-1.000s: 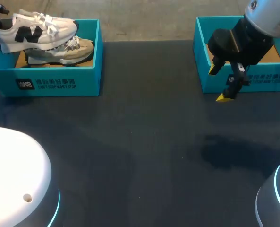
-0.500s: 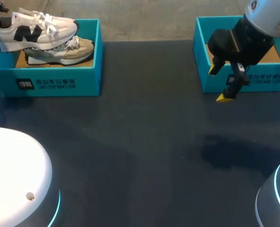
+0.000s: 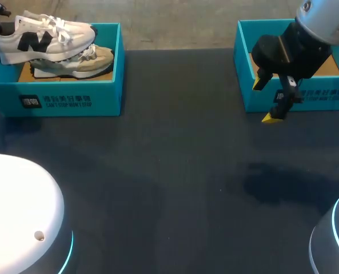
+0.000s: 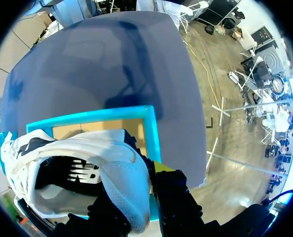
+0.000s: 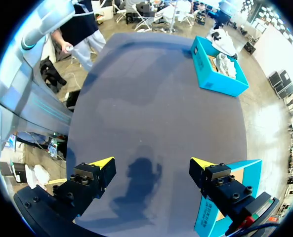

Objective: Take the shoe out of the shoebox, open the shoe tongue, remove and reinsert the insole, then place the shoe into the shoebox

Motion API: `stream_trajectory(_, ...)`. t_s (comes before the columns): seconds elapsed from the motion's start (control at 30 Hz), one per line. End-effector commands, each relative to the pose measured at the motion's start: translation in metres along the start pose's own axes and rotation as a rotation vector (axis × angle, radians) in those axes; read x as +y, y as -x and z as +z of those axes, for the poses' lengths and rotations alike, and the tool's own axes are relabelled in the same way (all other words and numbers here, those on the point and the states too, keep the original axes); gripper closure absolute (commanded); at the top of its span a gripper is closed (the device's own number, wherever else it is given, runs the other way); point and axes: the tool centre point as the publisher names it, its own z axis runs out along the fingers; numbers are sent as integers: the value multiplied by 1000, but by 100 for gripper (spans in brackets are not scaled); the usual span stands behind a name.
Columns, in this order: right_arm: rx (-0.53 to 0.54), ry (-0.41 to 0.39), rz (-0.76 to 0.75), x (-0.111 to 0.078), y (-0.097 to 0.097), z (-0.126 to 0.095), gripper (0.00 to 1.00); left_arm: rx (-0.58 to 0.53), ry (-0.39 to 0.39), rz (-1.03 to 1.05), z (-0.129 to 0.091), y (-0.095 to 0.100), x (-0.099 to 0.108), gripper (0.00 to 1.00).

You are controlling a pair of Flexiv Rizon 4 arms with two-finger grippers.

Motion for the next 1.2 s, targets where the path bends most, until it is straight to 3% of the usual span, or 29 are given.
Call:
stream_trajectory(0.03,2,-3,1,1,1,1,0,15,48,-19,-11,12,-29,100)
stream_trajectory(0.6,2,-3,1,1,1,1,0,57,47,-202,-33,64,-89,100)
stream_trajectory(1.2,2,-3,1,1,1,1,0,61,8,-188,-40,110,-150,100)
